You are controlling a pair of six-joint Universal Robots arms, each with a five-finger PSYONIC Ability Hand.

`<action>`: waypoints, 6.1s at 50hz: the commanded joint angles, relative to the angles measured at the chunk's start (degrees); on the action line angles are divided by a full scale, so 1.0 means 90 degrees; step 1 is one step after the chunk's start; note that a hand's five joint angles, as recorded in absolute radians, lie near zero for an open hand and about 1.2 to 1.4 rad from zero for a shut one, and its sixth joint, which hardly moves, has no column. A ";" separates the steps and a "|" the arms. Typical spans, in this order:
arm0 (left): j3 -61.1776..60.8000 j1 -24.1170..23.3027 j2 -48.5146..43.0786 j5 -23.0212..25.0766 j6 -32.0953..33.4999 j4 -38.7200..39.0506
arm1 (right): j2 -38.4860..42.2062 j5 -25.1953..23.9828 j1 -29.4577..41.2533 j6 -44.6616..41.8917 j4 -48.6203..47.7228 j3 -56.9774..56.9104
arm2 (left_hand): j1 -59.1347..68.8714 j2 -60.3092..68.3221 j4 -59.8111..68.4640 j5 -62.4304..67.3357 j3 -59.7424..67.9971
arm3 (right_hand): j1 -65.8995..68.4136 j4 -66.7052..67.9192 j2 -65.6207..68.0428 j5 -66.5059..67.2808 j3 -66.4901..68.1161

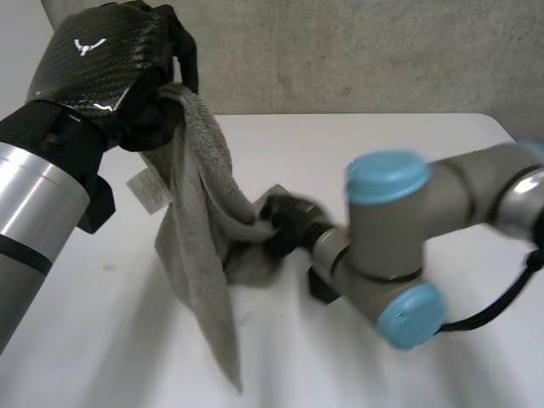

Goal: Fold the laundry

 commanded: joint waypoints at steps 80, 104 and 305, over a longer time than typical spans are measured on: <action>-0.1904 0.1942 -0.3057 0.0659 0.2248 0.2511 | -0.0910 -0.0758 -0.2000 -0.6121 -0.1553 0.2887 | 0.1377 0.1137 0.1135 0.1201 0.1141 | 0.2841 0.1321 0.1326 0.1553 0.1384; -0.2177 0.2303 -0.2197 0.0649 0.2160 0.2511 | -0.0949 -0.0768 -0.2987 -0.2757 -0.1603 0.2760 | 0.1377 0.1137 0.1135 0.1201 0.1141 | -0.1544 -0.3064 -0.3058 -0.2832 -0.3000; 0.2755 0.2548 -0.6152 0.0903 0.4103 0.1036 | 0.2117 0.0072 -0.1610 -0.8314 -0.2618 -0.1644 | -0.6065 -0.6305 -0.6307 -0.6241 -0.6301 | -0.4937 -0.6457 -0.6451 -0.6225 -0.6393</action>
